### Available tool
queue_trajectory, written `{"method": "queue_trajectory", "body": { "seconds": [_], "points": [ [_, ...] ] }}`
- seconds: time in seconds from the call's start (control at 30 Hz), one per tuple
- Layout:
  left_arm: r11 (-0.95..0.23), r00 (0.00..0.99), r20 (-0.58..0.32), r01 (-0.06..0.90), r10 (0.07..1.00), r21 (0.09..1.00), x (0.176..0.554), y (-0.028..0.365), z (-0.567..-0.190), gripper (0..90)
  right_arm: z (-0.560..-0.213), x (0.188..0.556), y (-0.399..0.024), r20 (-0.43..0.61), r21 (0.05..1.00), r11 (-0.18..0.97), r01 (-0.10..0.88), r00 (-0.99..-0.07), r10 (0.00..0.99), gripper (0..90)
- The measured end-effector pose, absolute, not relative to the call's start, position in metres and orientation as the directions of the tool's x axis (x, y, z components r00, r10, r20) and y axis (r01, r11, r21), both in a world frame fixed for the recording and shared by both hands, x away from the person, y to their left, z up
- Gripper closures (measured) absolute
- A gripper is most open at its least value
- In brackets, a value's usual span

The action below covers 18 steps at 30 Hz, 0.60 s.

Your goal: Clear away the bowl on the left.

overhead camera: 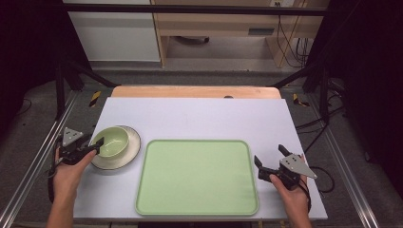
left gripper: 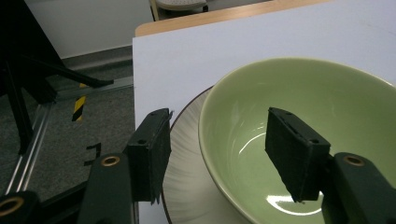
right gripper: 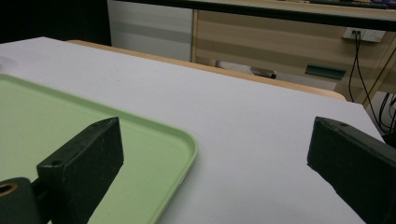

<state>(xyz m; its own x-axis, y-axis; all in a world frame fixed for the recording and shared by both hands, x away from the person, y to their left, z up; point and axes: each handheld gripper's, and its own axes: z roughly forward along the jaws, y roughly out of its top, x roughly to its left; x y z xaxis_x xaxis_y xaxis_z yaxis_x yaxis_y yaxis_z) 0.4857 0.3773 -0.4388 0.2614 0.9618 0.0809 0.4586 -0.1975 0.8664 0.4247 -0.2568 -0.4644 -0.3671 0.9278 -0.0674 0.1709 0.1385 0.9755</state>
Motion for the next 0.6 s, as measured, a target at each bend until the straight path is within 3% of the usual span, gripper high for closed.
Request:
{"method": "queue_trajectory", "body": {
  "seconds": [0.27,0.6],
  "points": [
    [-0.128,0.207,0.019,0.528,0.978,0.840,0.4856,0.3771,-0.4369,51.7,-0.4651,0.4251,-0.2553,-0.056,0.975,0.132,0.180,-0.375,0.925,4.0],
    [-0.151,0.198,0.051,0.532,0.979,0.833,0.4894,0.3742,-0.4396,56.1,-0.4647,0.4246,-0.2548,-0.055,0.975,0.130,0.177,-0.376,0.925,3.9]
  ]
}}
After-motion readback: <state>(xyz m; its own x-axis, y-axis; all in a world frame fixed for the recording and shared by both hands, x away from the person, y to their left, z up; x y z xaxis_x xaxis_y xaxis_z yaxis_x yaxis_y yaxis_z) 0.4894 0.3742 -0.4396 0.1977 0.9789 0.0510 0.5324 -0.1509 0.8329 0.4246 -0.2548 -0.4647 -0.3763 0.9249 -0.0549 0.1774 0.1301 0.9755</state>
